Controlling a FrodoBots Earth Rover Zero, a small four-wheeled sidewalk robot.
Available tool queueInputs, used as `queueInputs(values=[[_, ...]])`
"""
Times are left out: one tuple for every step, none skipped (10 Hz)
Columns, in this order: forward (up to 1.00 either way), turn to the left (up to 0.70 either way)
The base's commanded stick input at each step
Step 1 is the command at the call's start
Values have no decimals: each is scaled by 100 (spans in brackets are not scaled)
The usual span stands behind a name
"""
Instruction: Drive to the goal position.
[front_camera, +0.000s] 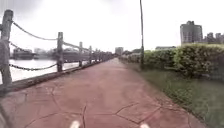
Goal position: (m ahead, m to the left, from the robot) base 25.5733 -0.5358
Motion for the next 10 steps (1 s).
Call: queueInputs(values=[[70, 0], [70, 0], [70, 0], [70, 0], [70, 0], [70, 0], [70, 0], [70, 0], [70, 0], [70, 0]])
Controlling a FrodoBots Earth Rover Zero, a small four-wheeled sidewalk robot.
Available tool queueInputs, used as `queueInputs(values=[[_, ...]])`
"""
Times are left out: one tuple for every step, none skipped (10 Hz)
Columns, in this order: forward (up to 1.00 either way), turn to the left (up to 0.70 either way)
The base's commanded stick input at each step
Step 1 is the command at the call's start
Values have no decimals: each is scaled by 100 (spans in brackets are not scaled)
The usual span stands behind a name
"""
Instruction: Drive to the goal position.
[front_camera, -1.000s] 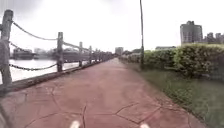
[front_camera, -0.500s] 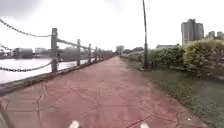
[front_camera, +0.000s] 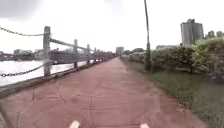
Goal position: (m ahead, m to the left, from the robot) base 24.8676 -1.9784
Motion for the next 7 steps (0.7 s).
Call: queueInputs(values=[[70, 0], [70, 0], [70, 0], [70, 0], [70, 0], [70, 0], [70, 0]])
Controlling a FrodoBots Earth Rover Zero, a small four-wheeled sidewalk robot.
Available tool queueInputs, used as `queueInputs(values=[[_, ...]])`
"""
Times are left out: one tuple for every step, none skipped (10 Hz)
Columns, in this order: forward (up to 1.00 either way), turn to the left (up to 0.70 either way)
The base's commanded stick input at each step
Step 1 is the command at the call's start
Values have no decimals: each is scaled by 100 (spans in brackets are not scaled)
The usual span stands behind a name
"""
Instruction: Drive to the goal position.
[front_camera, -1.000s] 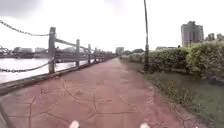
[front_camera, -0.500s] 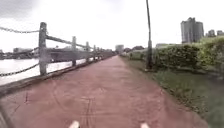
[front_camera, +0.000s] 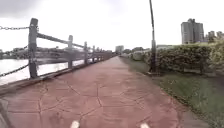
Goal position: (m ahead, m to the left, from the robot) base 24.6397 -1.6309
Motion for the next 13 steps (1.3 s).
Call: queueInputs(values=[[70, 0], [70, 0], [70, 0], [70, 0], [70, 0], [70, 0], [70, 0], [70, 0], [70, 0], [70, 0], [70, 0], [70, 0], [70, 0]])
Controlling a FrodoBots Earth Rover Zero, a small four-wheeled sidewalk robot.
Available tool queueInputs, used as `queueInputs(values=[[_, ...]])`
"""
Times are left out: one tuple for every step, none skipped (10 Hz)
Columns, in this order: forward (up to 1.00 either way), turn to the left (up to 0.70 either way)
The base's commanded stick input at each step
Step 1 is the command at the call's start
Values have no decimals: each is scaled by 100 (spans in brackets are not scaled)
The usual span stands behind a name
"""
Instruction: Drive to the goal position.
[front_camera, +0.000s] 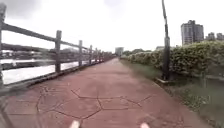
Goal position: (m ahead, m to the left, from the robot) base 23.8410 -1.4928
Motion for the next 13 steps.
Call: queueInputs(values=[[70, 0], [70, 0], [70, 0], [70, 0], [70, 0], [70, 0], [70, 0], [70, 0], [70, 0], [70, 0], [70, 0], [70, 0], [70, 0]])
